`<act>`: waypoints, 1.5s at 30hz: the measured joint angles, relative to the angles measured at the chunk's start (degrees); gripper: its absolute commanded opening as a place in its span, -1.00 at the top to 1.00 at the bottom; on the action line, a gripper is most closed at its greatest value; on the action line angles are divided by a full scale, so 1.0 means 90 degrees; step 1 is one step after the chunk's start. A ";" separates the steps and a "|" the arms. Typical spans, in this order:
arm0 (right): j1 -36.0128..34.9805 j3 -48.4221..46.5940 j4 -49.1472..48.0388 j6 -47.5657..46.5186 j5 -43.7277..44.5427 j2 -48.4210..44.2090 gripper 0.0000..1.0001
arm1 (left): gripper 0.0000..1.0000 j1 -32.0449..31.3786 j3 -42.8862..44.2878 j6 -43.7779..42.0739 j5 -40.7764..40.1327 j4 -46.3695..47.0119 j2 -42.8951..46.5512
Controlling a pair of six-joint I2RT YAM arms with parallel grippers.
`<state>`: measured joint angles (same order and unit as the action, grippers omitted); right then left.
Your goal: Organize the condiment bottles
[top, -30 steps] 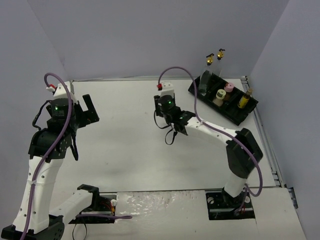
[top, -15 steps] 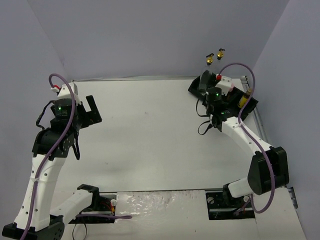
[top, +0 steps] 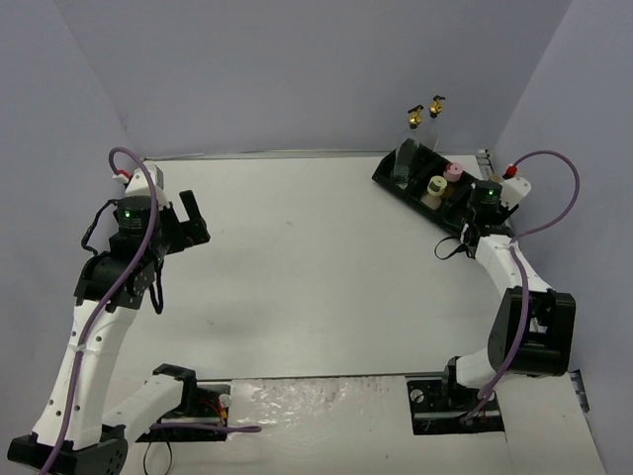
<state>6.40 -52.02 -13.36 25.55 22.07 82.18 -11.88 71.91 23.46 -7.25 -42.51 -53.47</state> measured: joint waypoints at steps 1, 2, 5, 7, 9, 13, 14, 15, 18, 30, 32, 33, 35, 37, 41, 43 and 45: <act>0.0013 0.0005 -0.0085 0.0024 -0.0012 0.0077 1.00 | -0.94 0.0000 -0.0055 0.0012 0.0032 0.0032 0.0000; 0.0020 0.0009 -0.0176 0.0043 -0.0028 0.0157 1.00 | -0.94 0.0000 -0.0107 0.0025 0.0064 0.0060 0.0000; 0.0018 0.0021 -0.0489 0.0074 -0.0066 0.0418 1.00 | -0.94 0.0000 -0.0239 0.0068 0.0151 0.0133 -0.0005; 0.0018 0.0047 -0.0734 0.0093 -0.0069 0.0600 1.00 | -0.94 0.0000 -0.0308 0.0087 0.0197 0.0189 -0.0005; 0.0018 0.0081 -0.0963 0.0105 -0.0071 0.0782 1.00 | -0.94 0.0000 -0.0355 0.0104 0.0236 0.0234 -0.0005; 0.0019 0.0077 -0.1496 0.0089 0.0036 0.1215 1.00 | -0.94 0.0000 -0.0412 0.0122 0.0308 0.0344 -0.0005; 0.0022 0.0013 -0.1605 0.0078 0.0069 0.1326 1.00 | -0.94 0.0000 -0.0432 0.0121 0.0312 0.0379 -0.0005; 0.0026 -0.0067 -0.1688 0.0056 0.0093 0.1450 1.00 | -0.94 0.0000 -0.0454 0.0119 0.0315 0.0407 -0.0005; 0.0031 -0.0210 -0.1785 0.0009 0.0161 0.1736 1.00 | -0.94 0.0000 -0.0504 0.0119 0.0332 0.0443 -0.0025; 0.0095 -0.0481 -0.1758 -0.0030 0.0454 0.2082 1.00 | -0.94 0.0000 -0.0567 0.0119 0.0382 0.0601 -0.0213; 0.0144 -0.0497 -0.1755 -0.0030 0.0507 0.2124 1.00 | -0.94 0.0000 -0.0567 0.0119 0.0382 0.0613 -0.0216; 0.0168 -0.0497 -0.1746 -0.0030 0.0537 0.2144 1.00 | -0.94 0.0000 -0.0567 0.0119 0.0382 0.0618 -0.0216; 0.0185 -0.0497 -0.1749 -0.0028 0.0592 0.2187 1.00 | -0.94 0.0000 -0.0567 0.0119 0.0380 0.0618 -0.0216; 0.0210 -0.0497 -0.1734 -0.0028 0.0624 0.2230 1.00 | -0.94 0.0000 -0.0567 0.0117 0.0380 0.0618 -0.0216; 0.0233 -0.0504 -0.1728 -0.0029 0.0648 0.2328 1.00 | -0.94 0.0000 -0.0567 0.0117 0.0380 0.0620 -0.0217; 0.0239 -0.0538 -0.1732 -0.0031 0.0645 0.2408 1.00 | -0.94 0.0000 -0.0567 0.0117 0.0380 0.0623 -0.0219; 0.0239 -0.0609 -0.1729 -0.0033 0.0643 0.2502 0.99 | -0.94 0.0000 -0.0567 0.0117 0.0380 0.0627 -0.0226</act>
<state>8.56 -57.49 -28.93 25.26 27.86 104.70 -11.88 66.81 24.51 -3.84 -36.86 -55.50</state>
